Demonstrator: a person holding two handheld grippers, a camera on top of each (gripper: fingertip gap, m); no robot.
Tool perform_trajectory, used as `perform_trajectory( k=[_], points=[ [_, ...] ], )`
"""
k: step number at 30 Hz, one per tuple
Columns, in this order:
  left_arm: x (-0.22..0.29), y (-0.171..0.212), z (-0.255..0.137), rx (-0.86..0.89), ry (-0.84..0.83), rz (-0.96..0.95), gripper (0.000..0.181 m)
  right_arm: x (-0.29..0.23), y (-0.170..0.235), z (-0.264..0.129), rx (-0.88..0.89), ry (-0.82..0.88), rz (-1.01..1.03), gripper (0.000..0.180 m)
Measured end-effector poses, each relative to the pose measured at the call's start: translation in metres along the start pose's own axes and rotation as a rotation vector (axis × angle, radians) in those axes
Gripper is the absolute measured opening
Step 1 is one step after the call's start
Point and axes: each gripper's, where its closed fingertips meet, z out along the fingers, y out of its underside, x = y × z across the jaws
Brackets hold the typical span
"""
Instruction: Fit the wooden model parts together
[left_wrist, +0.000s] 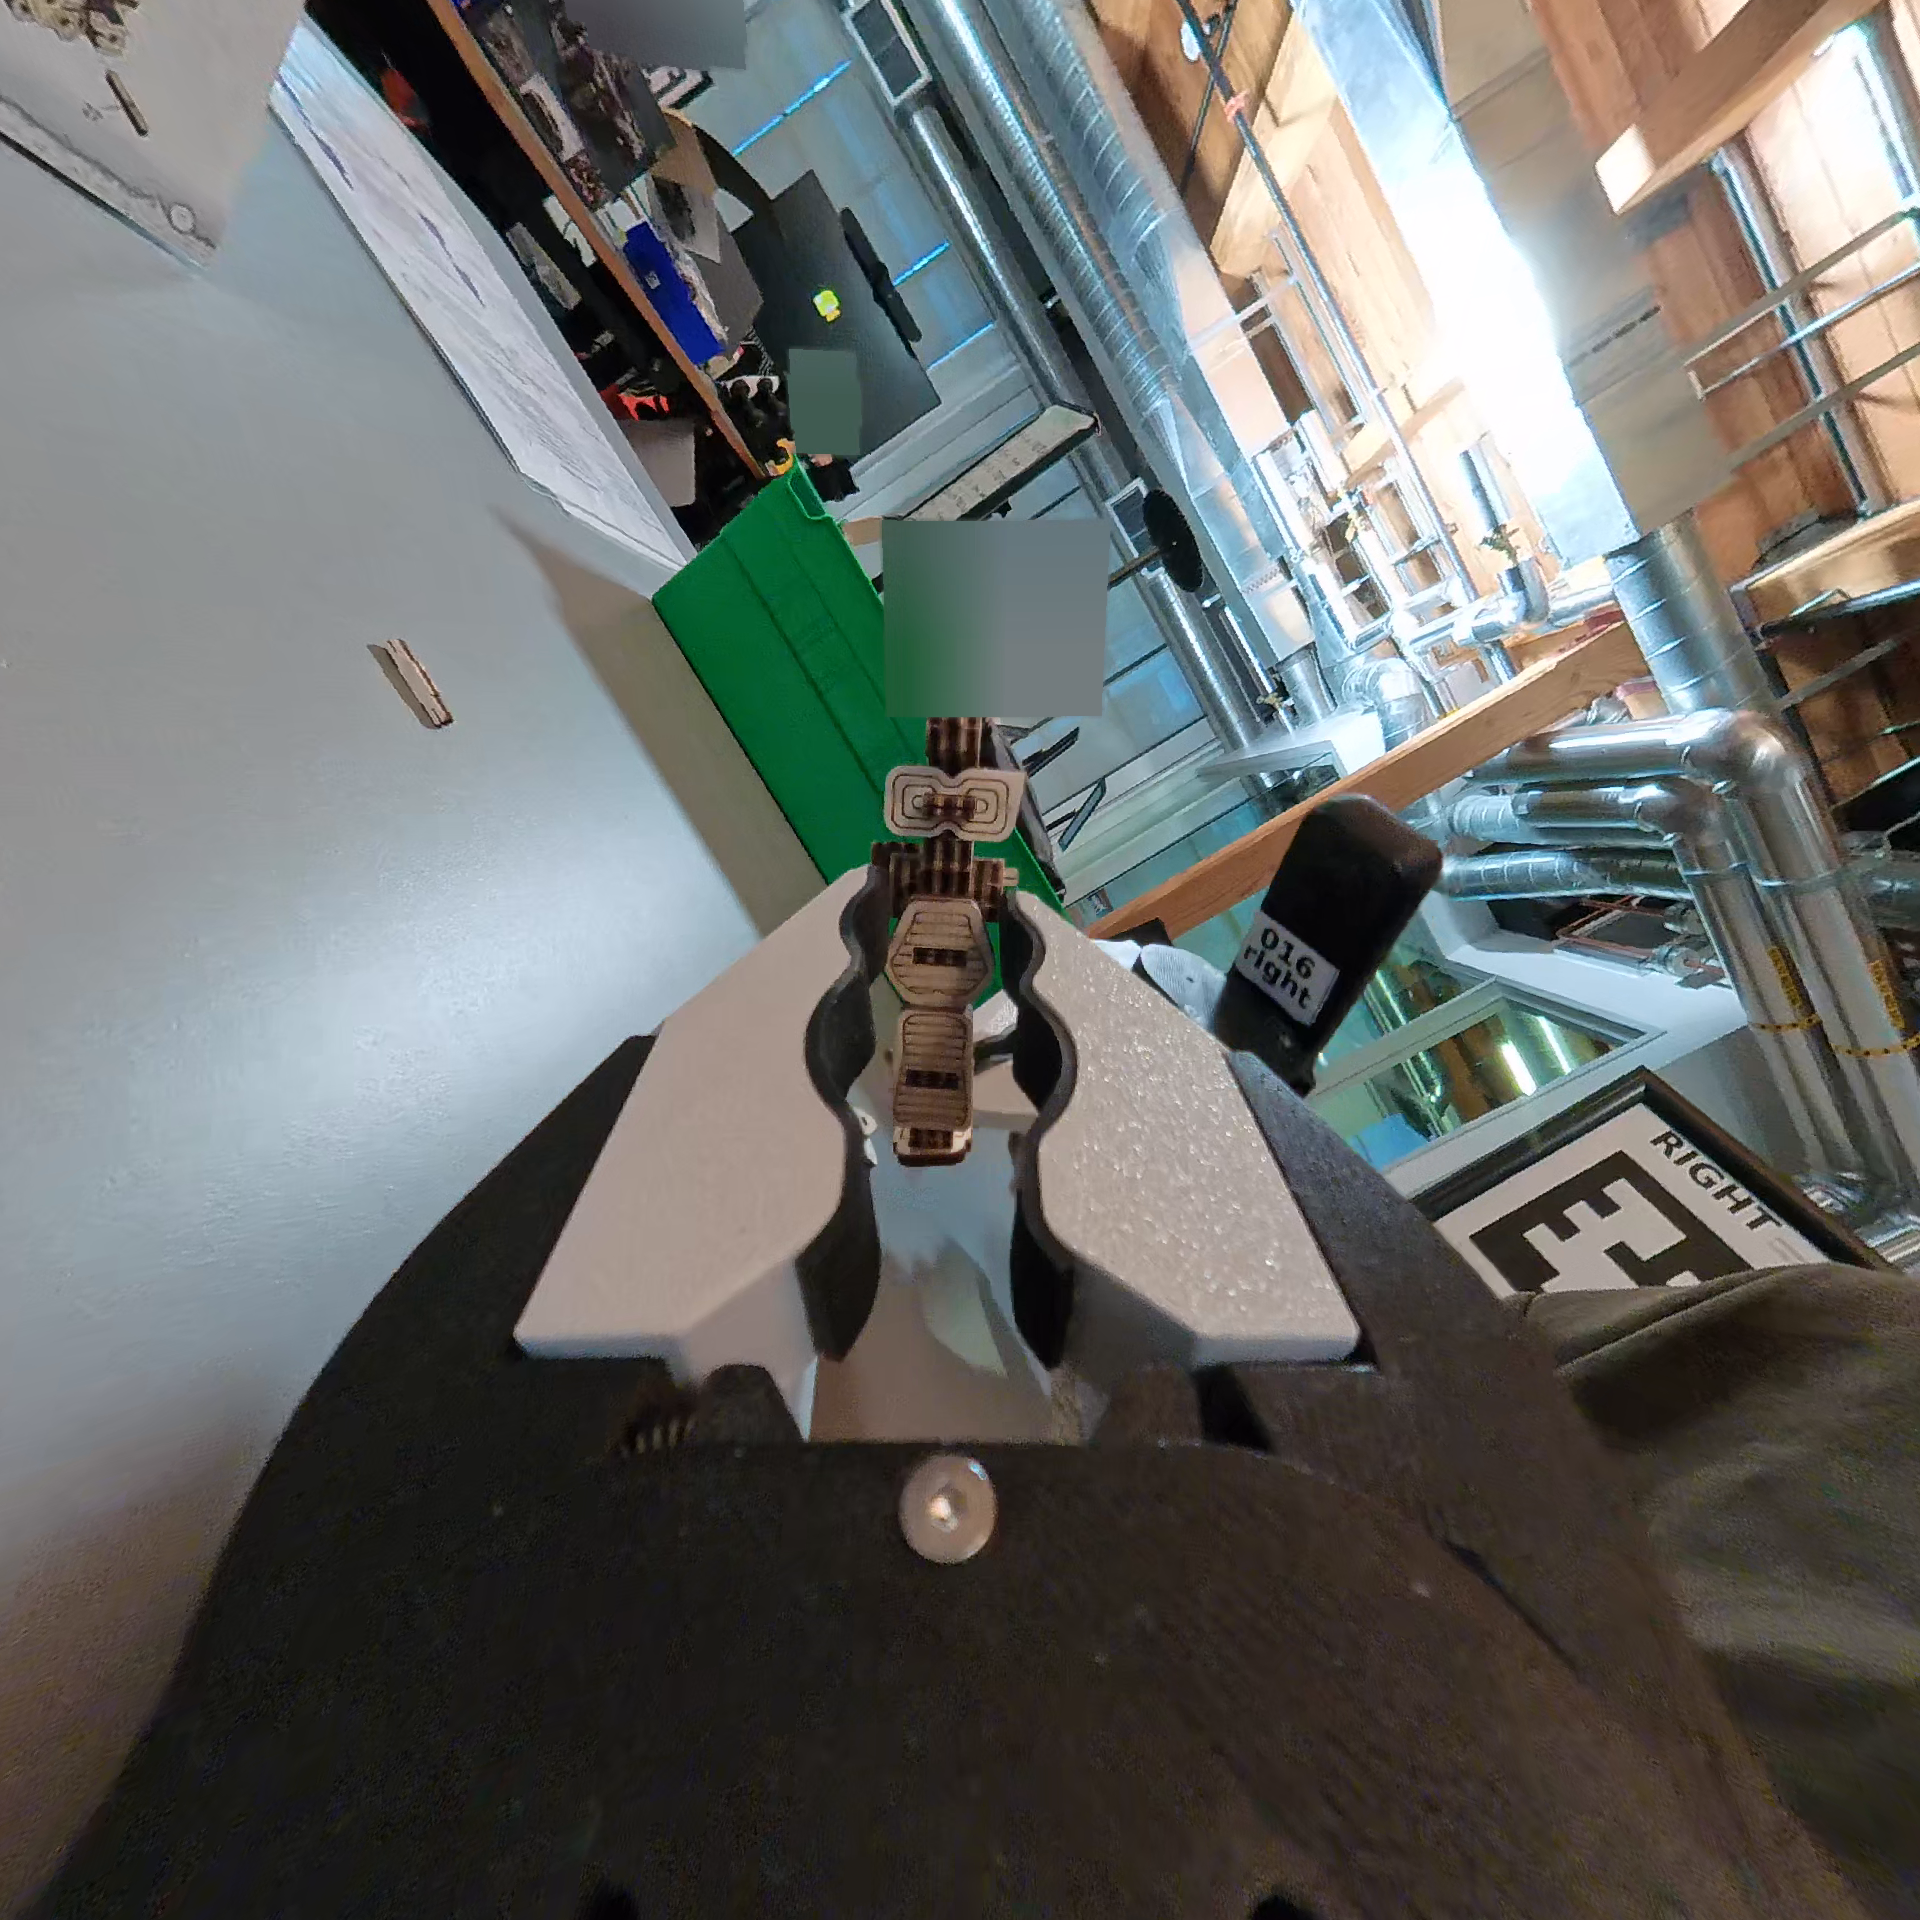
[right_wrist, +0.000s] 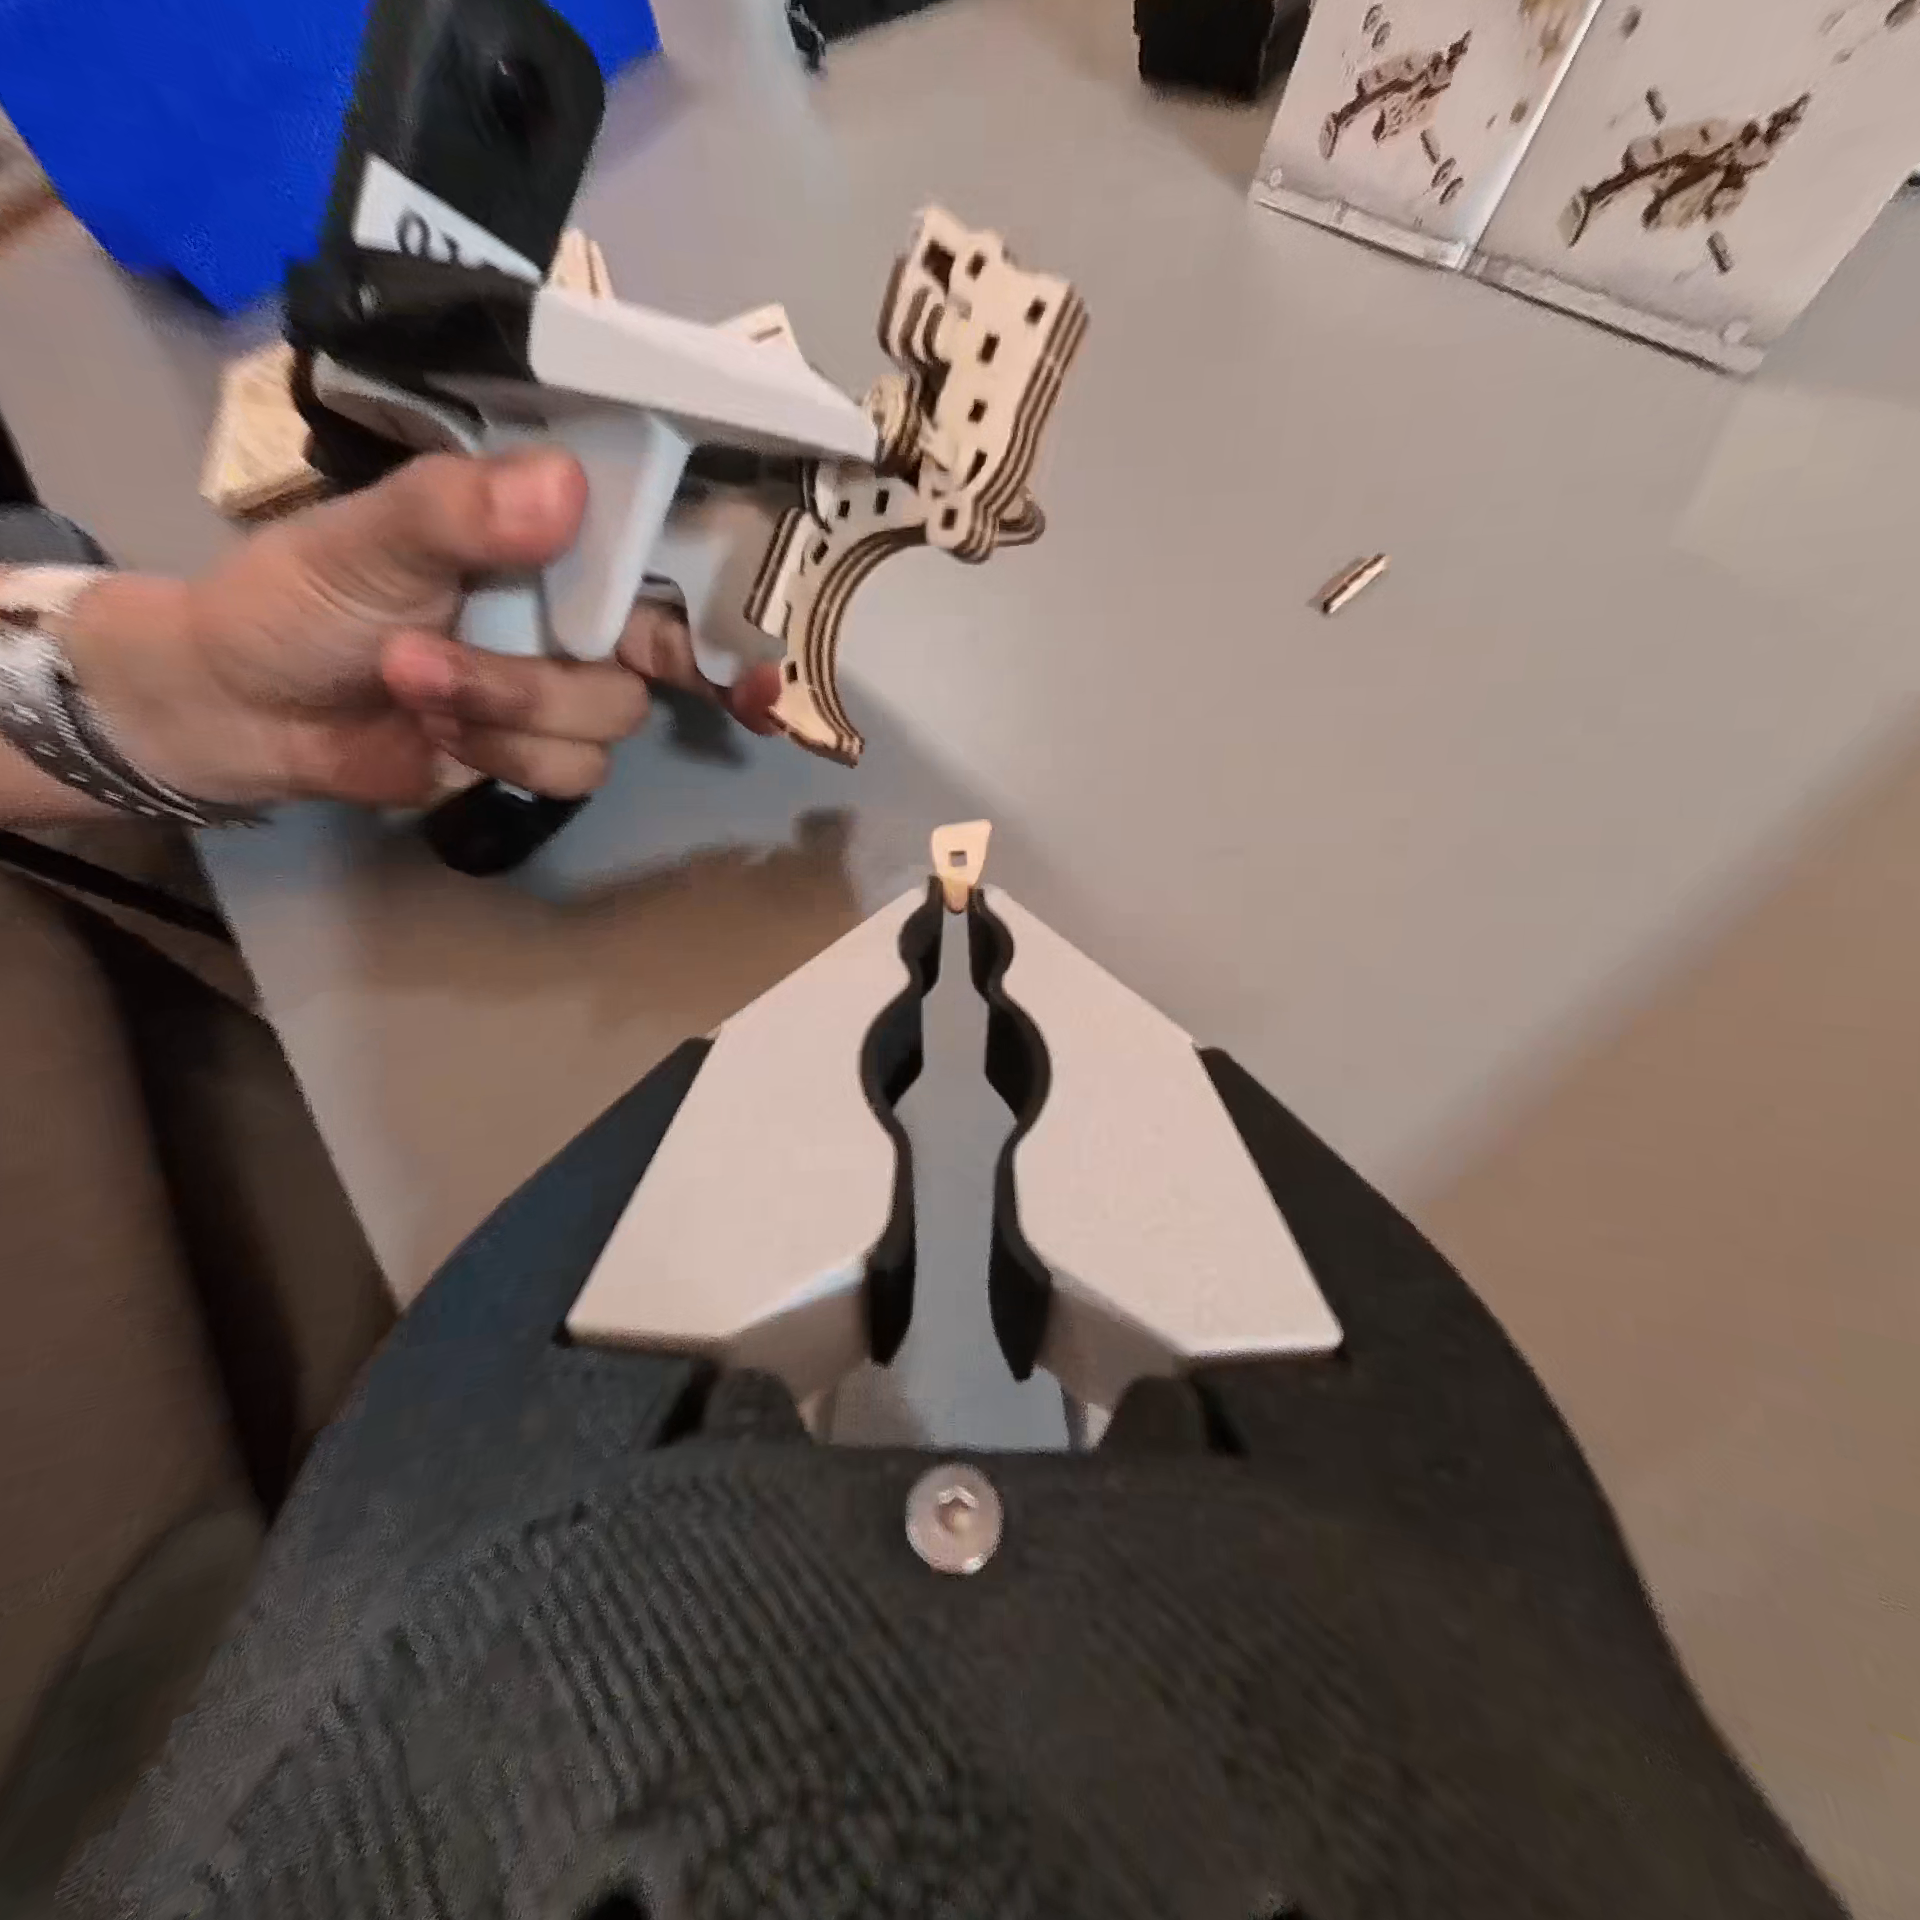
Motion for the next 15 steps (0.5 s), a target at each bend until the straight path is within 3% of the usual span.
perform_trajectory(
  k=[7,12,15],
  points=[
    [0.002,0.005,0.001,-0.023,-0.003,0.028,0.018,0.014,0.028,-0.022,-0.216,0.005,-0.019,0.003],
    [0.002,0.004,0.001,-0.022,-0.002,0.021,0.018,-0.034,0.044,-0.058,-0.346,-0.317,0.101,0.003],
    [0.001,0.005,0.002,-0.026,-0.006,0.028,0.017,-0.036,0.060,-0.062,-0.420,-0.304,0.095,0.003]
  ],
)
